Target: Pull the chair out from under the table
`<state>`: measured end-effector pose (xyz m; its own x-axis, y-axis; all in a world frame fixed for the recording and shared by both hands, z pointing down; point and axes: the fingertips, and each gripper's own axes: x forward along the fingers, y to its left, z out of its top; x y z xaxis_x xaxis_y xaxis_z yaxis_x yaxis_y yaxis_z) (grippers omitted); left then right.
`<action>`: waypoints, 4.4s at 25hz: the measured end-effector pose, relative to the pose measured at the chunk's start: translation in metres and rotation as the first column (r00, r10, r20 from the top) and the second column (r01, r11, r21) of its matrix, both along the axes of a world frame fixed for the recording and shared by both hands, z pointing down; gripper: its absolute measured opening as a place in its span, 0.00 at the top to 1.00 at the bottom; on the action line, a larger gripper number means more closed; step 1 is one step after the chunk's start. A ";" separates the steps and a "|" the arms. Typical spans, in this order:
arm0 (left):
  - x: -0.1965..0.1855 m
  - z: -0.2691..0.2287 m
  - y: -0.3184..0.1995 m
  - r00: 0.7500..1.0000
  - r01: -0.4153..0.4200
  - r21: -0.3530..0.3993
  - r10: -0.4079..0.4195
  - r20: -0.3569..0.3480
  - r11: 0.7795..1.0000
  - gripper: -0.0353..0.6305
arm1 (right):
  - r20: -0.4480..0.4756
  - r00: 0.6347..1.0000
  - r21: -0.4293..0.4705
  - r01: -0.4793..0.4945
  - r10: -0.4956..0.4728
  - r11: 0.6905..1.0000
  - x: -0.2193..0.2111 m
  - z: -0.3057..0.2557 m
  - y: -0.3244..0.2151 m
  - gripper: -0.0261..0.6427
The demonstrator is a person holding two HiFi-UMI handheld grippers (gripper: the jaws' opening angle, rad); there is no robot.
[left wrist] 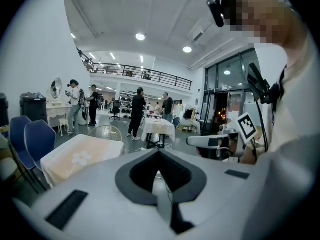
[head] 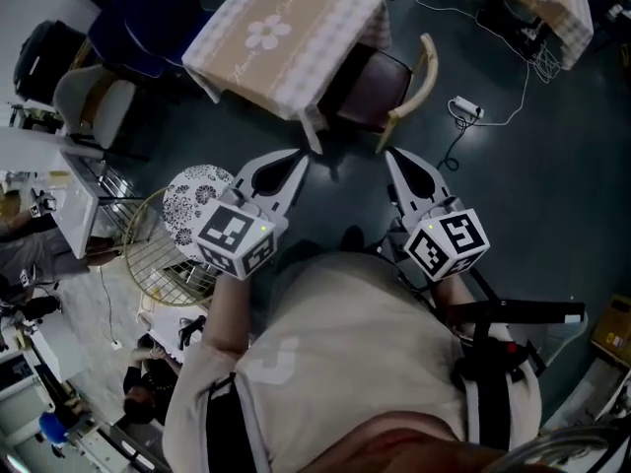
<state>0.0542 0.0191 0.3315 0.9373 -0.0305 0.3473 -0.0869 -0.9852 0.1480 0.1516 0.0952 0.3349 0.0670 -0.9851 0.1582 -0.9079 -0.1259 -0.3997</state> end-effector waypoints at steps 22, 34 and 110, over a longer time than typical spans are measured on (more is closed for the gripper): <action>-0.002 -0.012 -0.086 0.985 -0.055 -0.015 0.052 -0.164 0.998 0.94 | -0.168 0.984 -0.074 0.050 -0.062 0.996 -0.025 -0.004 -0.067 0.95; 0.022 -0.015 -0.113 0.963 -0.208 -0.031 0.199 -0.183 0.978 0.94 | -0.194 0.978 -0.063 -0.091 0.077 0.994 -0.023 -0.020 -0.080 0.95; 0.215 0.020 -0.096 0.971 -0.240 0.003 0.240 -0.003 0.971 0.94 | -0.107 0.994 0.105 0.028 -0.016 0.994 0.169 -0.026 -0.127 0.94</action>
